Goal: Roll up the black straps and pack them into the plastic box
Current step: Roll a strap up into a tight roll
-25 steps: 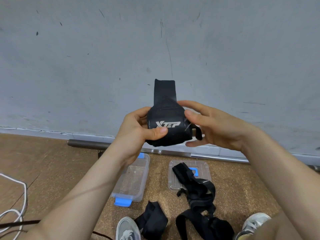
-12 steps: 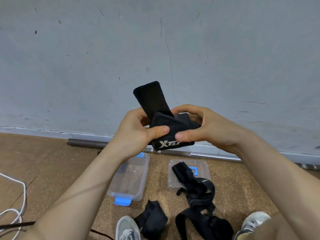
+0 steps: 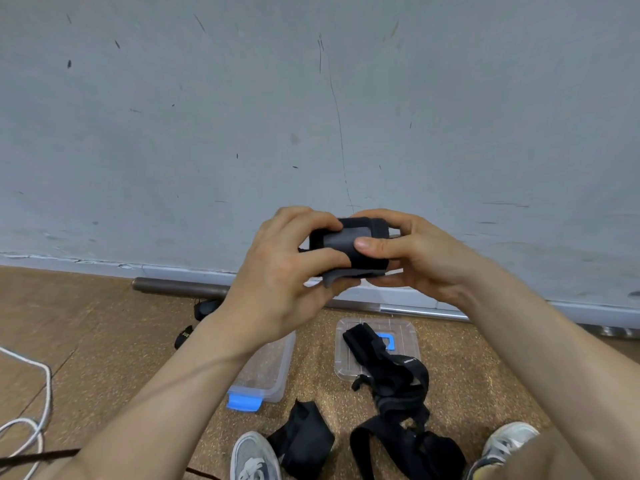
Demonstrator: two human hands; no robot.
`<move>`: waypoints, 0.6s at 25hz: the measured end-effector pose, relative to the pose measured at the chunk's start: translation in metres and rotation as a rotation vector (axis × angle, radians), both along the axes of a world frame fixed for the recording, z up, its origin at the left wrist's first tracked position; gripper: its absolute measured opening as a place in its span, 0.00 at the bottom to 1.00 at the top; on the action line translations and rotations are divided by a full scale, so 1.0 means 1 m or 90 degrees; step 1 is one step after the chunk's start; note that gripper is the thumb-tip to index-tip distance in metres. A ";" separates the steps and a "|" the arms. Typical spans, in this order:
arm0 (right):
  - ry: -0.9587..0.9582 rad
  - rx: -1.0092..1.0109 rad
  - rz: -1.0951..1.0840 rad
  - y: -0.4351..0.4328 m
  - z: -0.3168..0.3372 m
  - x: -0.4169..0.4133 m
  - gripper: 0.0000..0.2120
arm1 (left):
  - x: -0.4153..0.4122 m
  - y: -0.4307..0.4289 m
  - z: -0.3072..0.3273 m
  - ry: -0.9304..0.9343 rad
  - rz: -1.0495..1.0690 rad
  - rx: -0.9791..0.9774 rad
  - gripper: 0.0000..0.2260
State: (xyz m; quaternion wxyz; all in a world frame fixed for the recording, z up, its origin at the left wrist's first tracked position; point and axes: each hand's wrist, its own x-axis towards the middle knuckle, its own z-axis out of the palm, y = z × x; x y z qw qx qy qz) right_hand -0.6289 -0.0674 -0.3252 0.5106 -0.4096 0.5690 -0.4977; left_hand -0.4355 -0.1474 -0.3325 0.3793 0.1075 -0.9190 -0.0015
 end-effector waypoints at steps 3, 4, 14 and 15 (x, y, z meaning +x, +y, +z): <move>-0.012 -0.009 -0.021 0.001 -0.003 -0.003 0.21 | 0.000 0.002 0.005 0.000 -0.043 0.006 0.05; -0.021 -0.014 -0.033 0.001 -0.004 -0.004 0.21 | 0.001 0.003 0.005 -0.014 -0.063 0.025 0.05; 0.167 -0.175 -0.076 -0.001 -0.028 0.008 0.25 | 0.003 0.003 0.003 0.017 0.005 0.135 0.05; 0.191 -0.194 -0.061 0.001 -0.026 0.012 0.26 | 0.001 0.002 0.005 0.070 0.032 0.207 0.04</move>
